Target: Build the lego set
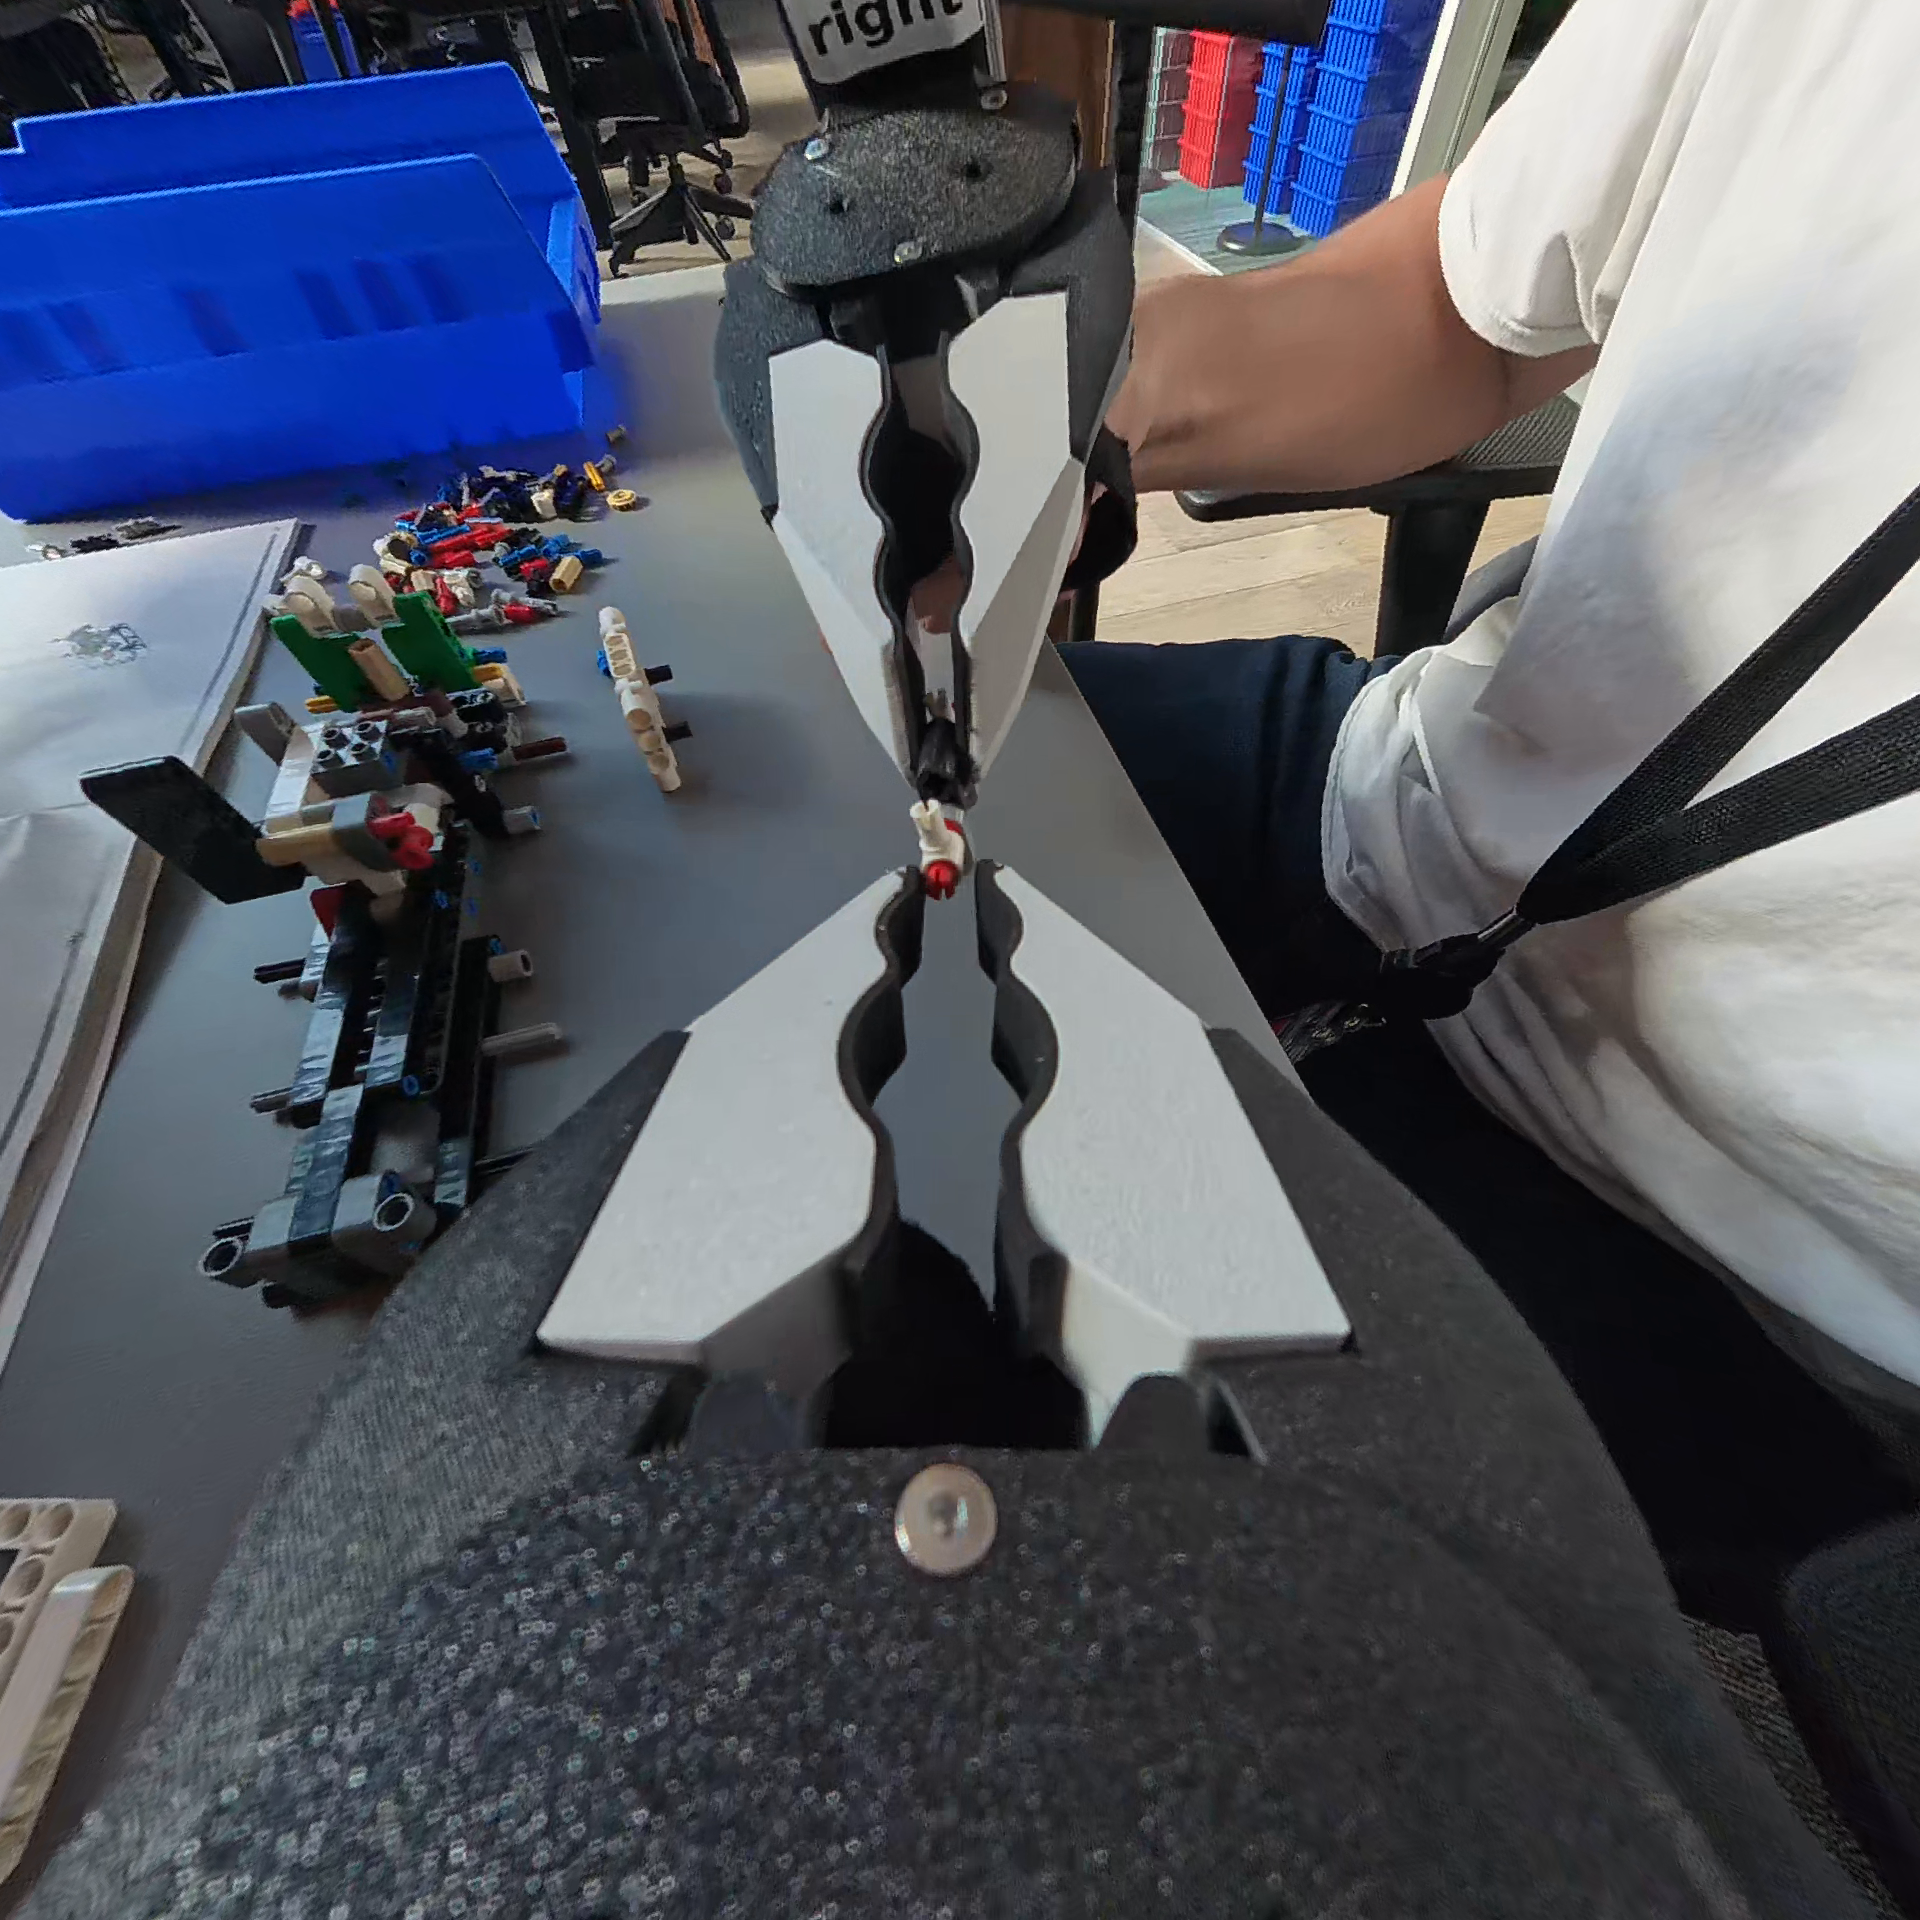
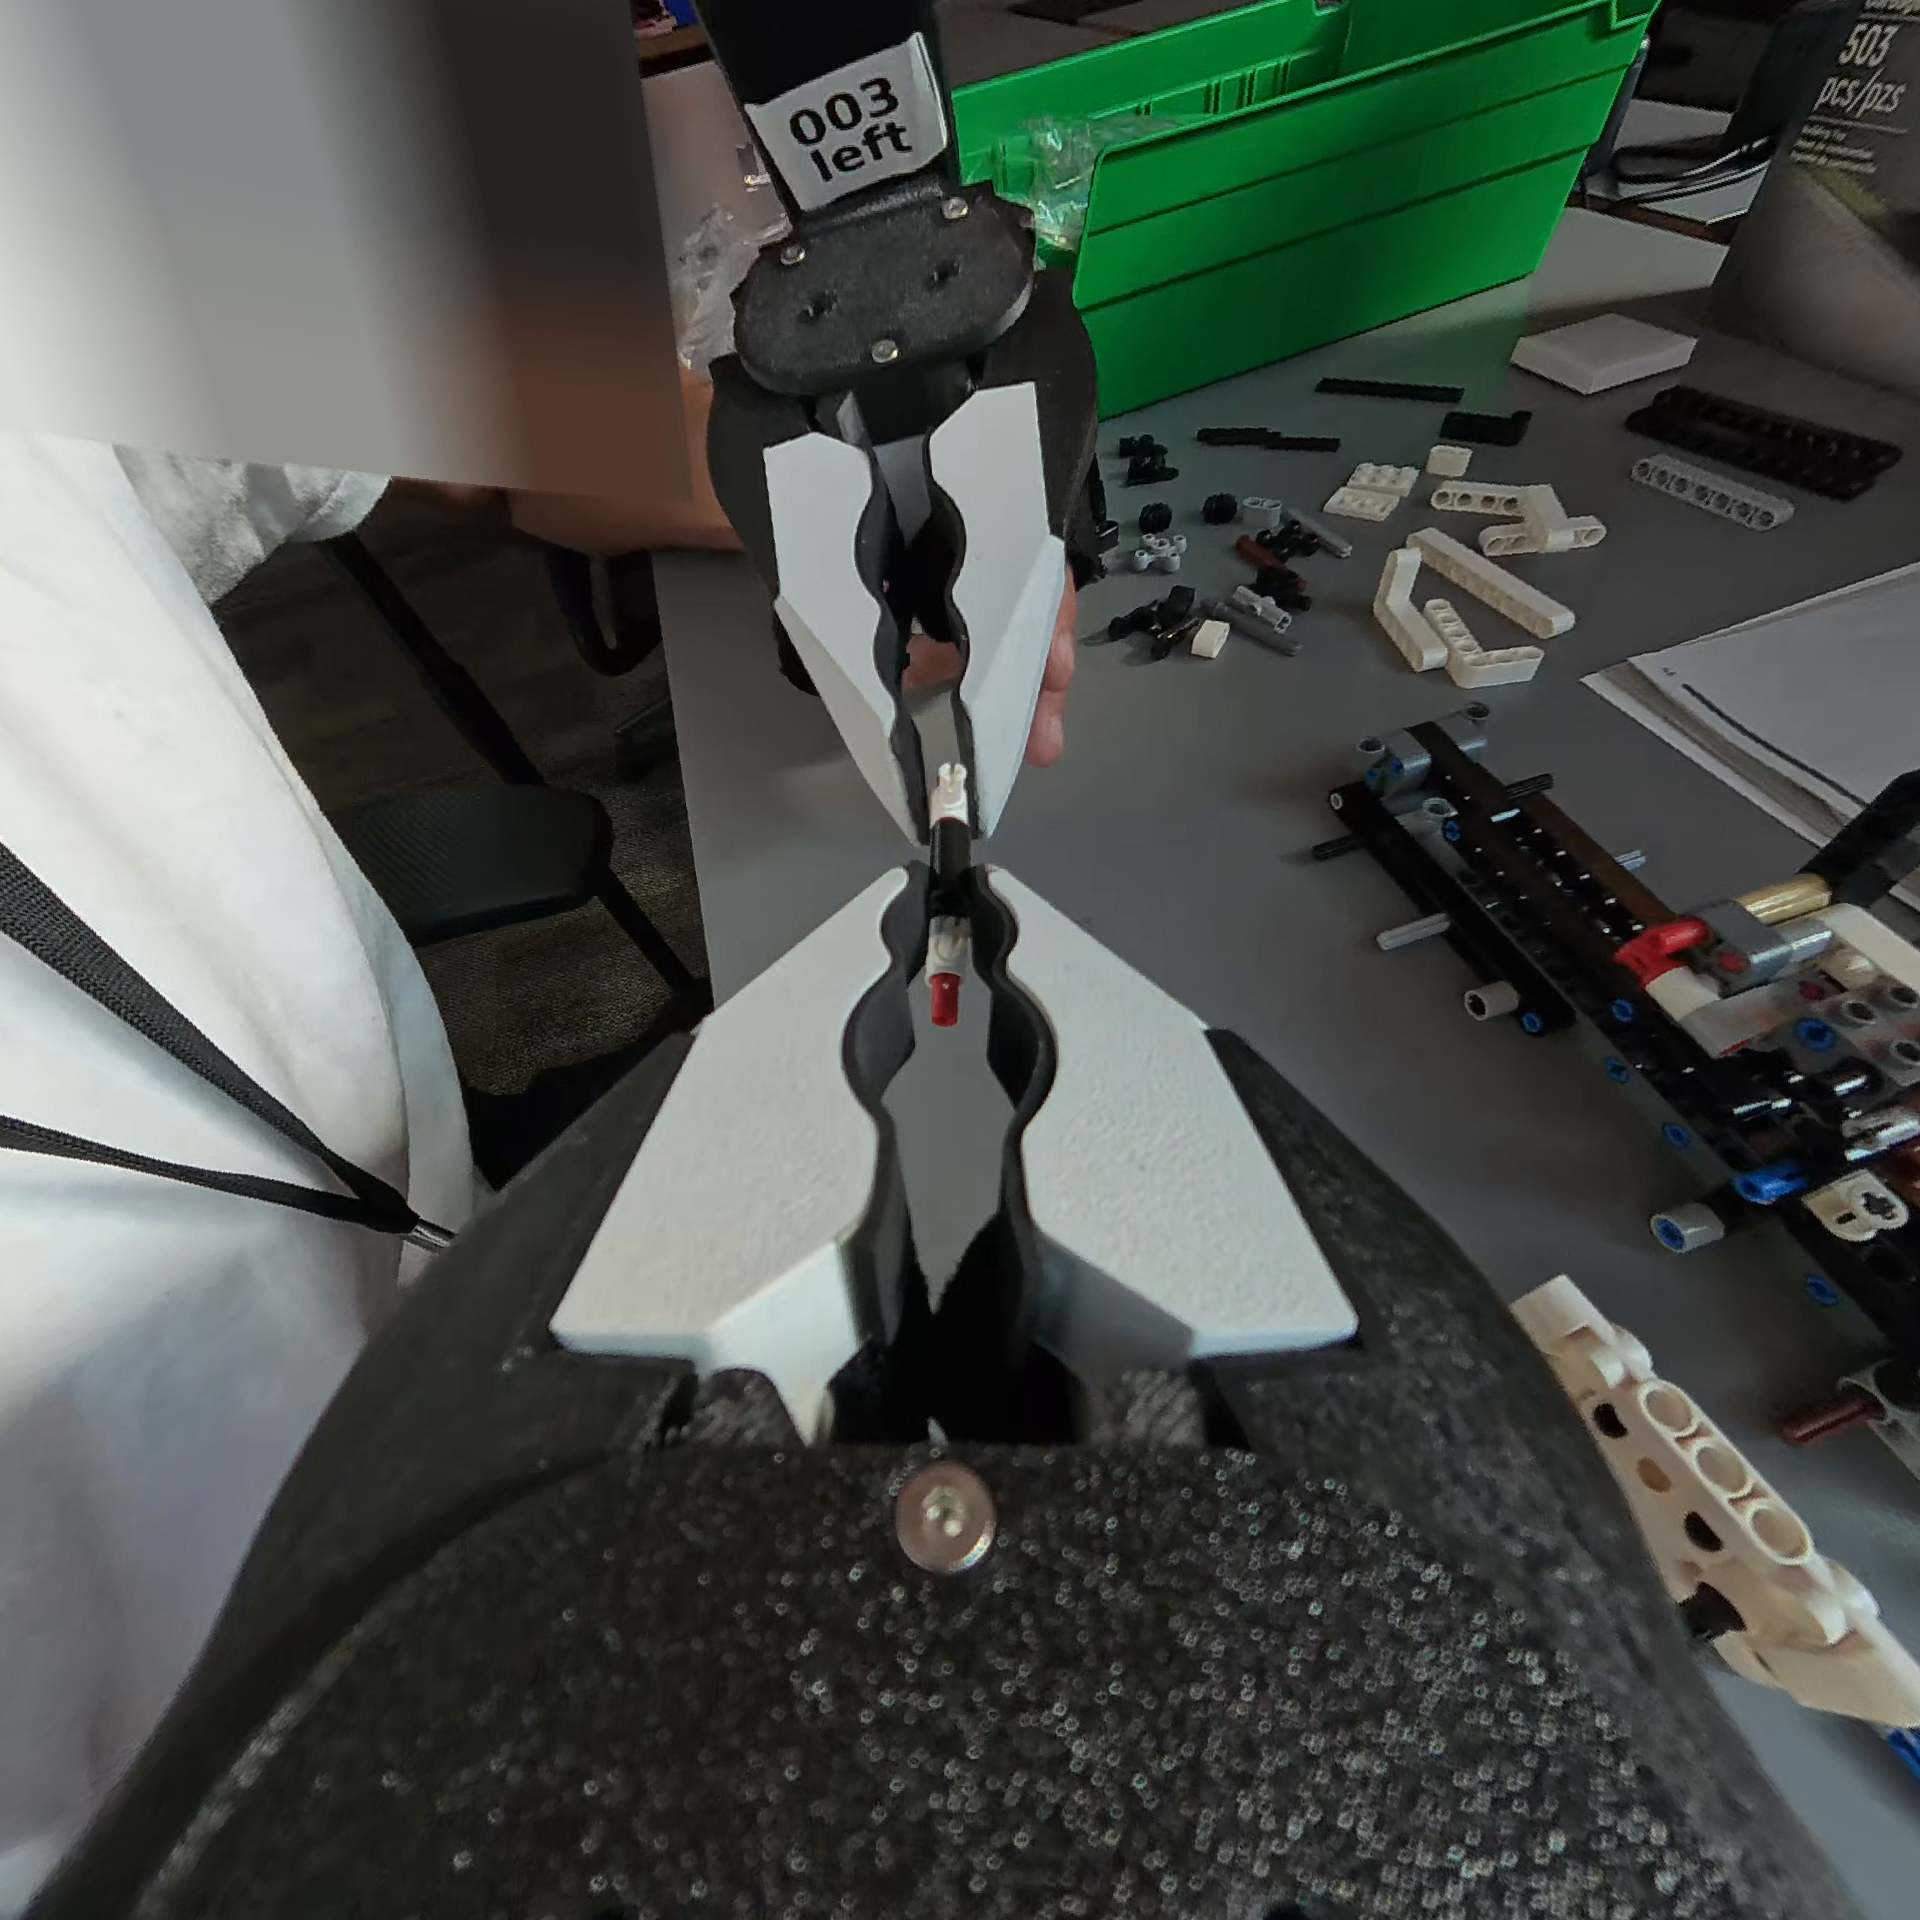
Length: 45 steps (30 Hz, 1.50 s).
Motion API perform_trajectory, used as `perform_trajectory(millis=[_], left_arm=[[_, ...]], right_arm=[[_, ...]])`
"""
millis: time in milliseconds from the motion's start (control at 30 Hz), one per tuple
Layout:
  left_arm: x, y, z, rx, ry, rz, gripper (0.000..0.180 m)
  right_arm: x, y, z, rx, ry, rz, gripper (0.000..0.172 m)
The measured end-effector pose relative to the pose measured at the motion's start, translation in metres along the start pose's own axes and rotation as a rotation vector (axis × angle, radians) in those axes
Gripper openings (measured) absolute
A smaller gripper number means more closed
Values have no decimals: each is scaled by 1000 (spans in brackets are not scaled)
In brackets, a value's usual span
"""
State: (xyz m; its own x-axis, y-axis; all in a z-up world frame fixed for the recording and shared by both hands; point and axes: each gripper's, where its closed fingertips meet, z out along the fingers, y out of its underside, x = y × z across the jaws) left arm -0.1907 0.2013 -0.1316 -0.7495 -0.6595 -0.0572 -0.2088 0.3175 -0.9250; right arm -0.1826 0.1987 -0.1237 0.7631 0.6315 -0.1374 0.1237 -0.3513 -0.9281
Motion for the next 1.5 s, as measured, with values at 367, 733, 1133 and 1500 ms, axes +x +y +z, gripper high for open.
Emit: perform_trajectory(millis=[367,733,1133,1500], left_arm=[[-1,5,3,-35,-7,0,4],[1,14,9,-96,-10,23,4],[-13,17,3,-95,-23,-111,4],[-49,5,-21,-8,-137,-235,4]], right_arm=[[1,5,2,-21,26,-43,6],[-1,7,8,-1,22,-17,6],[19,21,-2,-70,56,70,18],[31,14,-47,-4,229,69,27]])
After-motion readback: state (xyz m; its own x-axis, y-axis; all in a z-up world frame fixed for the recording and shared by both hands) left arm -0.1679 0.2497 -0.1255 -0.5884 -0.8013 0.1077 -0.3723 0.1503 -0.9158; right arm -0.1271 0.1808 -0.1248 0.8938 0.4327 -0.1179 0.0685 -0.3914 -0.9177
